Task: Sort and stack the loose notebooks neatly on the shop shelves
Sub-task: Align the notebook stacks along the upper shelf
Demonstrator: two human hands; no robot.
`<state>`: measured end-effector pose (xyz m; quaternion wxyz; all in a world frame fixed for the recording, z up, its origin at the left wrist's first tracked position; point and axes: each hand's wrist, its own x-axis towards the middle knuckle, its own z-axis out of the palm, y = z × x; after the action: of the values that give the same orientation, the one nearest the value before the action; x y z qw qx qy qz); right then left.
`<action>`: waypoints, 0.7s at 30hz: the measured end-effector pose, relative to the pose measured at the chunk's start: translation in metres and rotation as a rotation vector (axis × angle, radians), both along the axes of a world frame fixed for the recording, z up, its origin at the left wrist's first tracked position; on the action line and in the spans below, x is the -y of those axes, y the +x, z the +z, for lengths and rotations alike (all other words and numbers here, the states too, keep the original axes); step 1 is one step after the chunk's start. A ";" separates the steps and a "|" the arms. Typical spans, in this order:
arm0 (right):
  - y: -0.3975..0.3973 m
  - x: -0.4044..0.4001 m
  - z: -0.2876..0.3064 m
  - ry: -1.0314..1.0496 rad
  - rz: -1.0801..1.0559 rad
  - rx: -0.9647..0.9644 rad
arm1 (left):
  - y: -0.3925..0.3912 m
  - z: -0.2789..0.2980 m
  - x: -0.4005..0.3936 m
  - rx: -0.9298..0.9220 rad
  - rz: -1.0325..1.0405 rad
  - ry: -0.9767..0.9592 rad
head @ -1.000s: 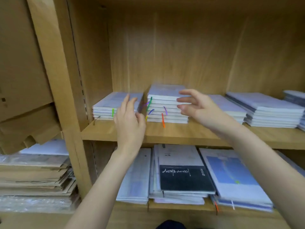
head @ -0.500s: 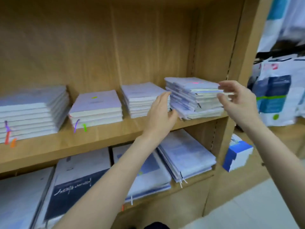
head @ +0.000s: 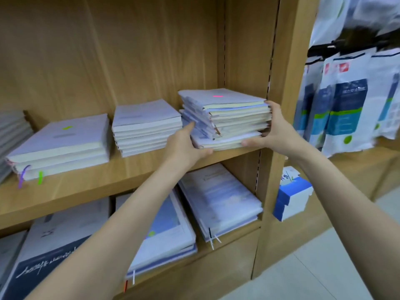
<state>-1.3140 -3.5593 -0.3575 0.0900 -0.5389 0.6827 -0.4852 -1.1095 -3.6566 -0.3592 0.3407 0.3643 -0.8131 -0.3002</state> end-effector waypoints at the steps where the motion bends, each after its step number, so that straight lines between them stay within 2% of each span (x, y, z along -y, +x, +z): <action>1: 0.000 0.002 0.001 -0.006 0.008 0.004 | -0.001 0.001 0.003 -0.003 -0.011 0.013; 7: -0.006 0.017 0.002 0.030 0.023 0.054 | -0.006 0.000 0.008 0.091 -0.009 -0.072; 11: -0.010 0.021 -0.002 0.060 0.035 0.060 | -0.002 -0.005 0.002 -0.195 0.003 0.087; 13: -0.010 0.022 -0.004 0.048 0.039 0.068 | -0.002 -0.008 0.001 -0.248 0.011 0.098; 21: -0.006 0.021 0.000 0.059 0.086 0.141 | -0.007 -0.005 0.006 -0.030 0.017 -0.041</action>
<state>-1.3202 -3.5805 -0.3575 0.1743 -0.5291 0.6649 -0.4975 -1.1169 -3.6626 -0.3644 0.3628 0.3597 -0.8108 -0.2857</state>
